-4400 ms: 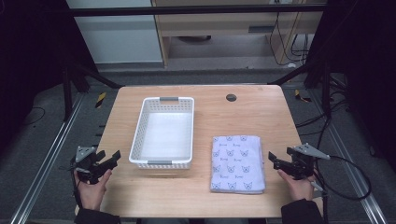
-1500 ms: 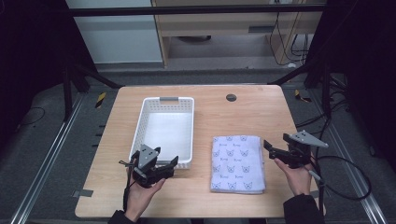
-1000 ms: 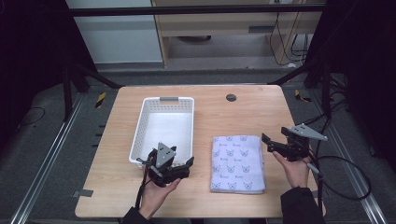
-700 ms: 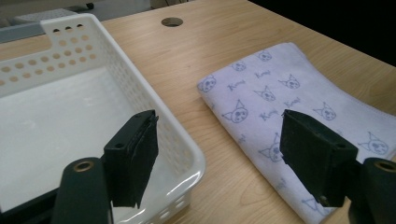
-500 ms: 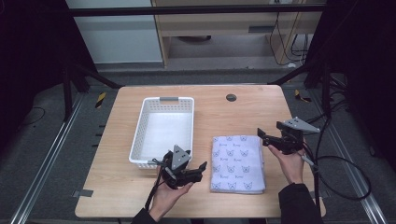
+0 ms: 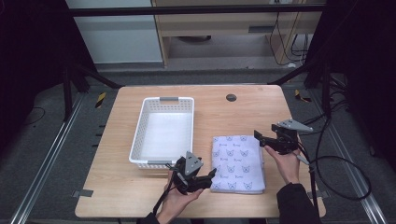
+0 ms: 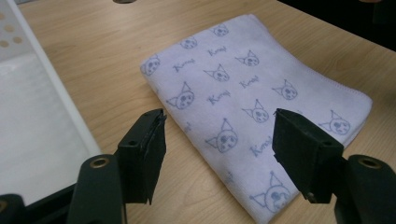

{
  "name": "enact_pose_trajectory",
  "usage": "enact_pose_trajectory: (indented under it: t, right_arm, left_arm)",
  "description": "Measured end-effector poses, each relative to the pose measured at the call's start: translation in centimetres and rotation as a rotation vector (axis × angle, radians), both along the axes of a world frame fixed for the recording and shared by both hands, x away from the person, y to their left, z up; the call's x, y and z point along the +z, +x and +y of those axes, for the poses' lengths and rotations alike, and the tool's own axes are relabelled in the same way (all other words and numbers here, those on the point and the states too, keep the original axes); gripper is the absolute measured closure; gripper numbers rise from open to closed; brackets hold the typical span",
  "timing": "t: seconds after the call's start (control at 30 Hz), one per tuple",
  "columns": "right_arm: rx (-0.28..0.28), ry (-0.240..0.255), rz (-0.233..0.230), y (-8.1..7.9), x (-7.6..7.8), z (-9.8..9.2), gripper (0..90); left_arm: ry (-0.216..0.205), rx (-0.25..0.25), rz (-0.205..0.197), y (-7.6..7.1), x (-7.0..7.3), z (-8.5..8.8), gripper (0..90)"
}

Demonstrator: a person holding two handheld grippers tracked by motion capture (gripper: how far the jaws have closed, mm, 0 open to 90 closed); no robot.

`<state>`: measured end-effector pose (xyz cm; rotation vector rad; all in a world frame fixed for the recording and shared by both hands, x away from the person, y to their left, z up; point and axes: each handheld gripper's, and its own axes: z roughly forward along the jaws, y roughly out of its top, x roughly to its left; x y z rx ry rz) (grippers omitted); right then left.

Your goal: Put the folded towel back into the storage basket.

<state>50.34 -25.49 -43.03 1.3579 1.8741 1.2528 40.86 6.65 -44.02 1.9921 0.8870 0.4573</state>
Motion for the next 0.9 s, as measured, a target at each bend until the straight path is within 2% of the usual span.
enact_pose_trajectory:
  t: [0.37, 0.57, 0.7, 0.77, 0.8, 0.87, 0.9]
  right_arm:
    - [0.004, -0.013, 0.046, 0.6, -1.5, -0.4, 25.2]
    - [0.02, -0.042, 0.074, 1.1, -2.4, -0.1, 27.1]
    - [0.023, -0.031, 0.091, 1.4, -2.7, 0.2, 28.0]
    - [0.019, -0.03, 0.085, 1.4, -2.6, 0.2, 27.9]
    - [0.015, -0.03, 0.081, 1.4, -2.5, 0.1, 27.8]
    - [0.005, -0.013, 0.077, 1.4, -2.3, 0.0, 28.0]
    - [-0.002, -0.001, 0.07, 1.4, -2.1, -0.1, 28.0]
  left_arm:
    - [0.038, -0.003, 0.043, 0.1, -1.4, -1.4, 39.1]
    - [0.046, 0.002, 0.074, 0.4, -2.4, -1.8, 41.7]
    - [0.063, 0.006, 0.073, 0.6, -2.7, -2.2, 42.0]
    - [0.08, 0.028, 0.055, 0.8, -2.5, -2.4, 41.4]
    - [0.059, 0.036, 0.063, 0.9, -2.4, -2.4, 41.0]
    - [-0.043, 0.06, 0.083, 0.9, -2.2, -2.2, 40.6]
    - [-0.06, 0.066, 0.07, 0.7, -2.3, -2.3, 40.3]
